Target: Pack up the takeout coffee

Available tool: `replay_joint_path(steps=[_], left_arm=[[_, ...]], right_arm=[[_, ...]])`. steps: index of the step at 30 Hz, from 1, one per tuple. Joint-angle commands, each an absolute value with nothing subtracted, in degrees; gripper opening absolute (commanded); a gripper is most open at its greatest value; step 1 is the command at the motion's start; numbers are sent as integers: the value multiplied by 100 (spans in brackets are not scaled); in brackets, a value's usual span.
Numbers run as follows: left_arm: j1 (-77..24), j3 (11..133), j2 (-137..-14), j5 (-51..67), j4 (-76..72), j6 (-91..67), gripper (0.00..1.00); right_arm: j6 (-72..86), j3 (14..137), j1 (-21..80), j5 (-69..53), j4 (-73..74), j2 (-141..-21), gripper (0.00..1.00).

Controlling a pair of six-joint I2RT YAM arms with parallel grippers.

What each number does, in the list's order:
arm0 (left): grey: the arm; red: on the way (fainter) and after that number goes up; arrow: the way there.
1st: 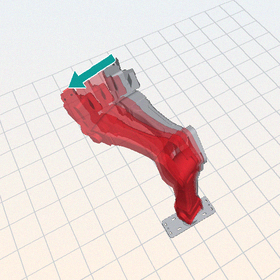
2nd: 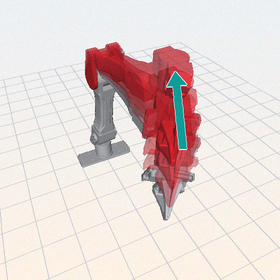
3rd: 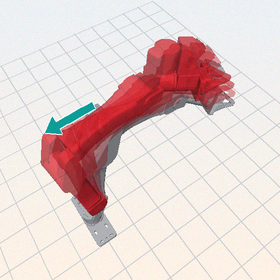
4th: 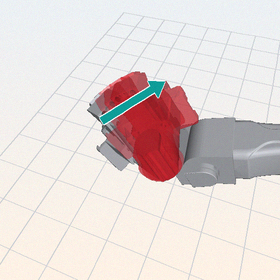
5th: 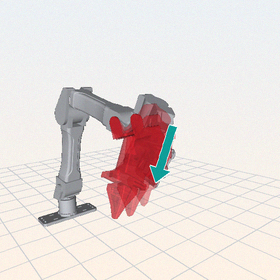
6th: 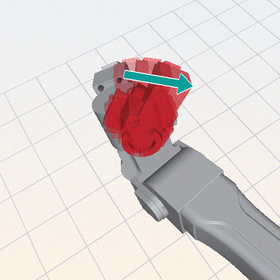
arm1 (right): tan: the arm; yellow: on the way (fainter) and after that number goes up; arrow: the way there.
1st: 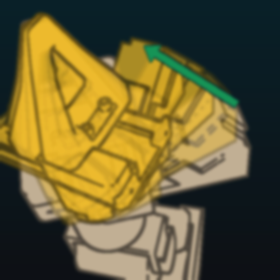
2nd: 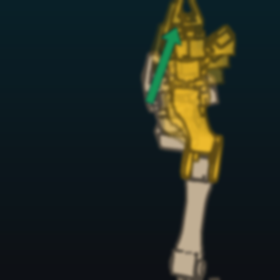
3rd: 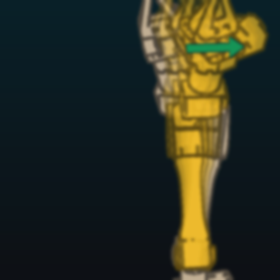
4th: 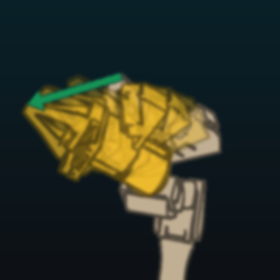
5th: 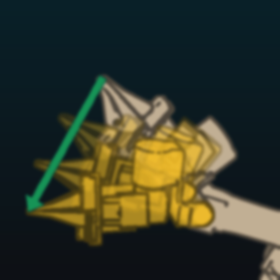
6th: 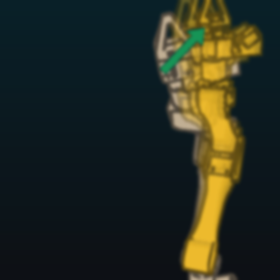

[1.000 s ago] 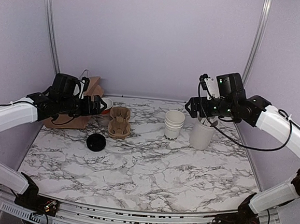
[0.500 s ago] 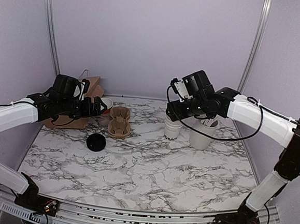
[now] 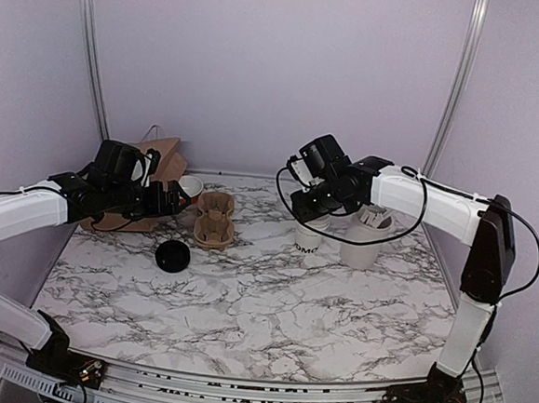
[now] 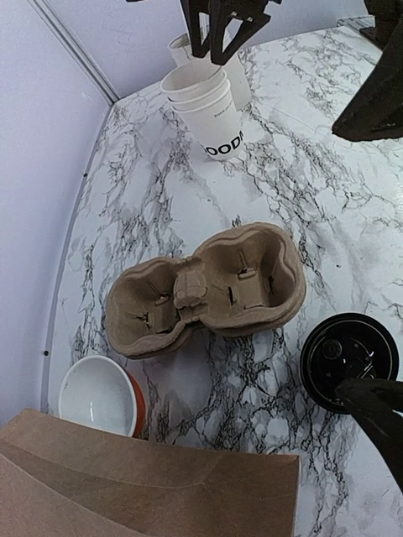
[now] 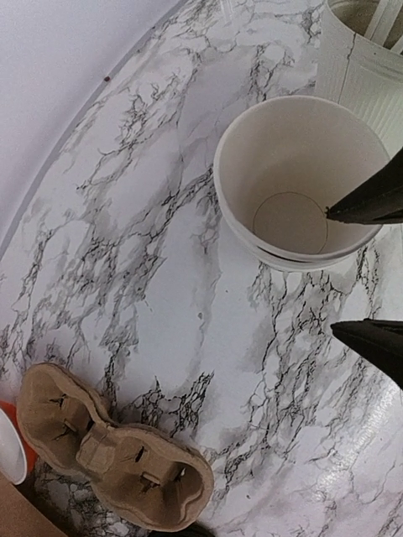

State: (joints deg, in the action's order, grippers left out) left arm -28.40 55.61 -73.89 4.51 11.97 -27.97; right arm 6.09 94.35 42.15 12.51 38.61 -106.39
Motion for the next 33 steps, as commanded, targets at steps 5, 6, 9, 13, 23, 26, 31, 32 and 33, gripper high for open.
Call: replay_joint_path(steps=[5, 6, 9, 13, 23, 26, 31, 32, 33], left_arm=[[-2820, 5493, -7287, 469, 1222, -2700, 99], [-2821, 5501, -7294, 468, 1223, -2691, 99], [-2826, 5502, -7287, 463, 1220, -2673, 99], [-2827, 5502, -7312, 460, 1213, -2671, 99], [-2817, 5517, -7363, 455, 1210, -2672, 99], [-2816, 5520, -7379, 453, 1204, -2676, 99], [-2821, 5544, -7416, 453, 1196, -2678, 99], [-2817, 5546, -7420, 449, 1195, -2674, 99], [-2825, 5554, -7426, 455, 1203, -2679, 99]], right_arm=[[578, 9906, 4069, 1246, 3967, -11017, 28], [595, 9912, 4047, 1227, 3974, -11045, 27], [595, 9910, 4009, 1184, 3956, -11097, 25], [595, 9928, 3999, 1145, 3947, -11174, 21], [571, 9959, 3990, 1195, 3976, -11294, 10], [548, 9978, 3995, 1255, 3994, -11304, 6], [527, 10071, 3999, 1356, 4063, -11309, 0], [516, 10098, 3997, 1376, 4078, -11299, 0], [504, 10133, 4006, 1413, 4106, -11295, 0]])
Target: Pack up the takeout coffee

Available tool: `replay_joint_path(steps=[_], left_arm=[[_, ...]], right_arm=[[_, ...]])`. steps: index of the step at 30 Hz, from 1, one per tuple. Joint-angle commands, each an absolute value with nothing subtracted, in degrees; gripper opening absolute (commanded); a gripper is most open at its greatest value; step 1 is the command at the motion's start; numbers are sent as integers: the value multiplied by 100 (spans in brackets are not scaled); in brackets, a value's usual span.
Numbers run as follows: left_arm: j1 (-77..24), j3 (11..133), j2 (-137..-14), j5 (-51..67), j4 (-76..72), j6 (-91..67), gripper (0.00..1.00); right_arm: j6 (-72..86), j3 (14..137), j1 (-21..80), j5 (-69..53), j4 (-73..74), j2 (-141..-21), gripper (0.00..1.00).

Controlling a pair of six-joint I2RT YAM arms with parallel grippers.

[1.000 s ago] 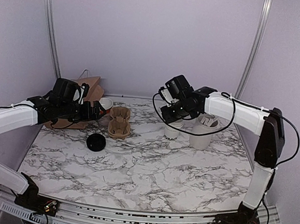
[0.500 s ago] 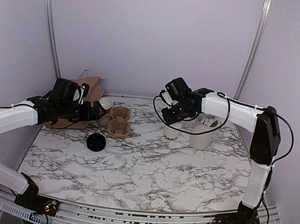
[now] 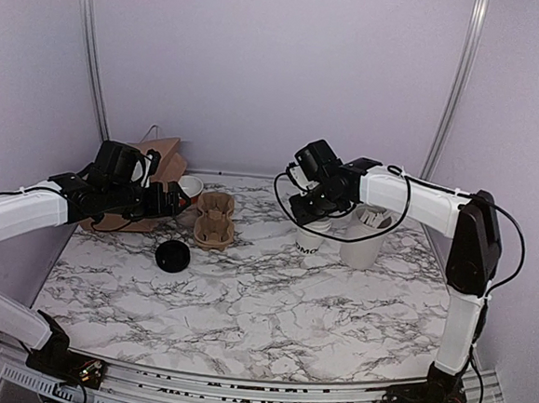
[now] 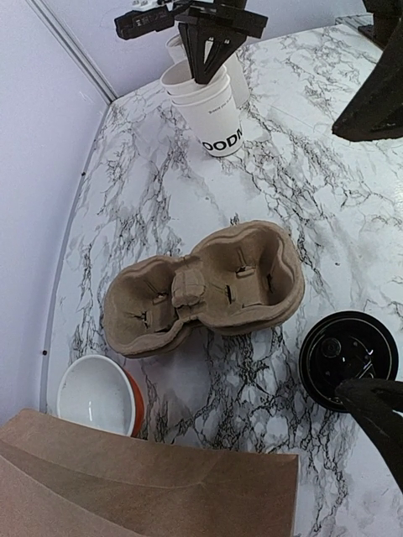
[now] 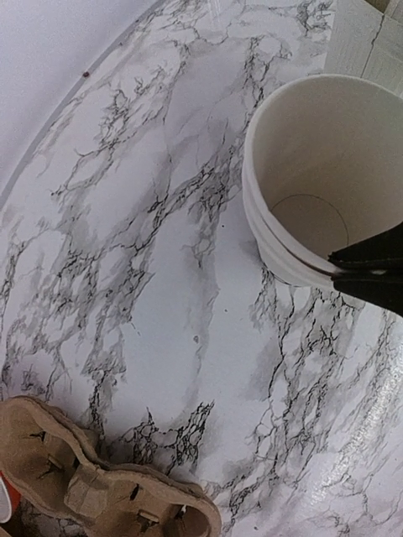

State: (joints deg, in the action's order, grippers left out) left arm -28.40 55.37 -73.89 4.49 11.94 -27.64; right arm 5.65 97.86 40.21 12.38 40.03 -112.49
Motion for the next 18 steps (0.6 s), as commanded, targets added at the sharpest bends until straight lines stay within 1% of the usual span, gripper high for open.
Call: replay_joint_path(steps=[1, 8, 18], left_arm=[[-2815, 5555, -7427, 454, 1198, -2678, 99], [-2827, 5546, -7444, 476, 1187, -2683, 99], [-2825, 5550, -7453, 558, 1169, -2694, 99]], right_arm=[[494, 10149, 4008, 1446, 4123, -11294, 0], [381, 10491, 4142, 1930, 4373, -11302, 0], [357, 10792, 4236, 2027, 4628, -11166, 0]])
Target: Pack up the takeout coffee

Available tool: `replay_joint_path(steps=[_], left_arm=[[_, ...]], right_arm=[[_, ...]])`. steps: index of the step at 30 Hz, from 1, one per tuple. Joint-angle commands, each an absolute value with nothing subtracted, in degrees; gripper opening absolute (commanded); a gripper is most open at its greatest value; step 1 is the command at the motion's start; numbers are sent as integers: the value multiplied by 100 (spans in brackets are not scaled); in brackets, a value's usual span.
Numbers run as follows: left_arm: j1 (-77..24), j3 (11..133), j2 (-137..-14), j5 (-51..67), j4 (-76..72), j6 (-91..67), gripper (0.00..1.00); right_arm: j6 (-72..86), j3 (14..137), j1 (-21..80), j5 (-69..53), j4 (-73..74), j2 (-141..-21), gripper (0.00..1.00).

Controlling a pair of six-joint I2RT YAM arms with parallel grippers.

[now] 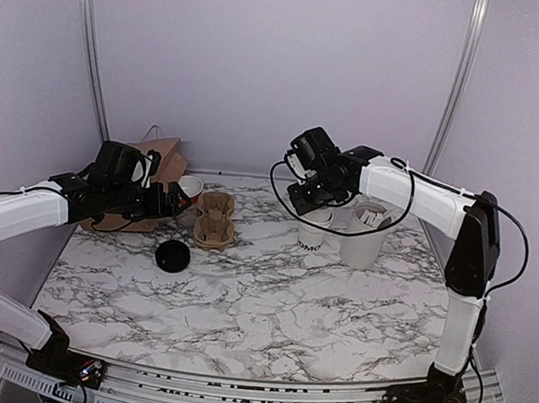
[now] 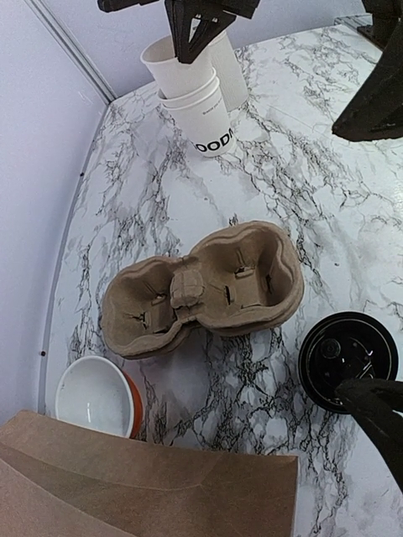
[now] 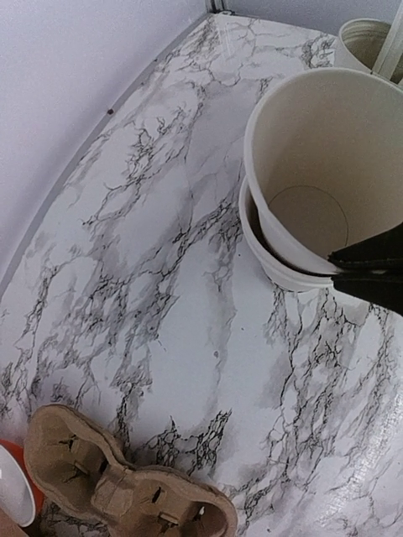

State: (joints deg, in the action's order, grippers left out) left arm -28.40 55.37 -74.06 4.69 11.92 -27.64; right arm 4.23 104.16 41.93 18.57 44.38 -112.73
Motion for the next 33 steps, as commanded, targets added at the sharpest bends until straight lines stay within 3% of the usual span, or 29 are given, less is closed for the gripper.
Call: replay_joint_path(steps=[1, 19, 33], left_arm=[[-2821, 5542, -7445, 560, 1169, -2705, 99], [-2826, 5253, -7279, 397, 1154, -2830, 99], [-2822, 4441, -6829, -377, 1294, -3124, 99]], right_arm=[[344, 10839, 4244, 2054, 4672, -11140, 0], [286, 11258, 4593, 2005, 5166, -10608, 0], [977, 9430, 5388, 1196, 4358, -9983, 0]])
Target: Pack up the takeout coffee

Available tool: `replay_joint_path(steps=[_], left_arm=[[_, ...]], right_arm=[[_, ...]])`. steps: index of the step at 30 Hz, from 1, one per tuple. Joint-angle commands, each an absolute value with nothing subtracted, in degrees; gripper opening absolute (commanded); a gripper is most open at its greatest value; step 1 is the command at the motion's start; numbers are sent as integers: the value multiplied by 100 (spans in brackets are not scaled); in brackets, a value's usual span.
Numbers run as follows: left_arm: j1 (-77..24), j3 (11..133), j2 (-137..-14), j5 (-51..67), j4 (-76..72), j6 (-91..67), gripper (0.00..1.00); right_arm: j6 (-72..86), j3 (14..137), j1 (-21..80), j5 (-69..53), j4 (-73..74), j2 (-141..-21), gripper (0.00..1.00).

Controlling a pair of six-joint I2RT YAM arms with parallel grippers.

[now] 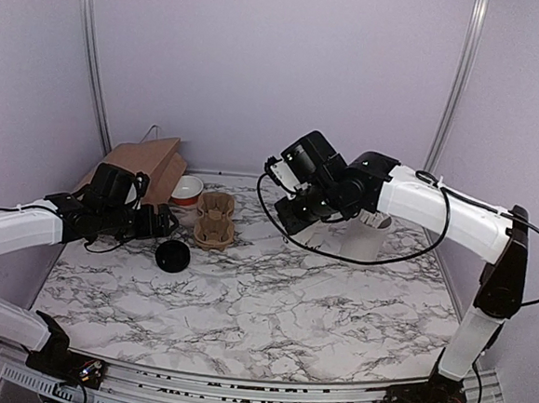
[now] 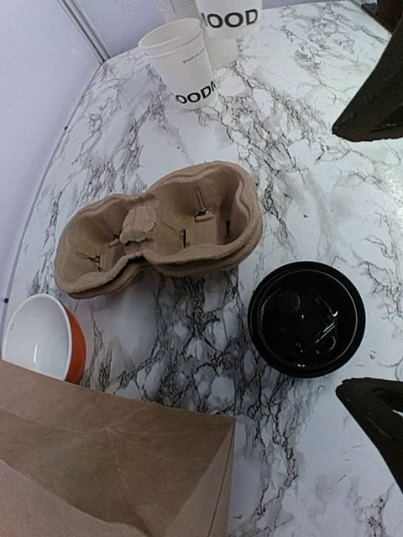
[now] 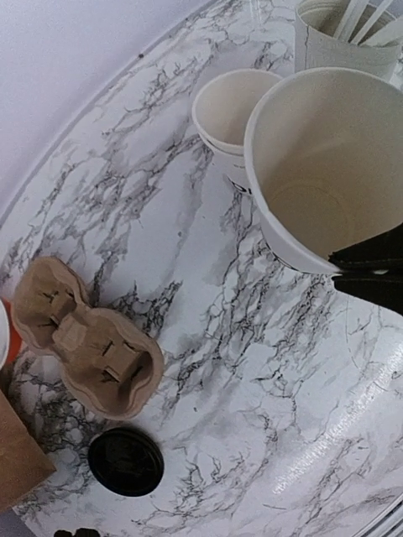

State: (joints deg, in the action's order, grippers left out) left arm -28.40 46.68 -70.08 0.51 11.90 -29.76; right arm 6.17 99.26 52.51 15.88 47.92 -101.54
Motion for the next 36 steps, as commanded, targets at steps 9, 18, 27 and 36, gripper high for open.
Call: replay_joint_path(steps=[9, 18, 27, 36], left_arm=[[-2815, 4228, -7003, -799, 1391, -3178, 96], [-2819, 4376, -7511, -887, 1389, -3053, 90], [-2795, 4524, -7805, -915, 1390, -2957, 82], [-2778, 4562, -7884, -913, 1394, -2919, 74]], right_arm=[[1459, 8337, 5686, 1149, 3490, -9917, 0], [1605, 8063, 5813, 1199, 3296, -10006, 0], [1642, 7922, 5875, 1204, 3304, -9911, 10], [1698, 7991, 5945, 1214, 3413, -9746, 13]])
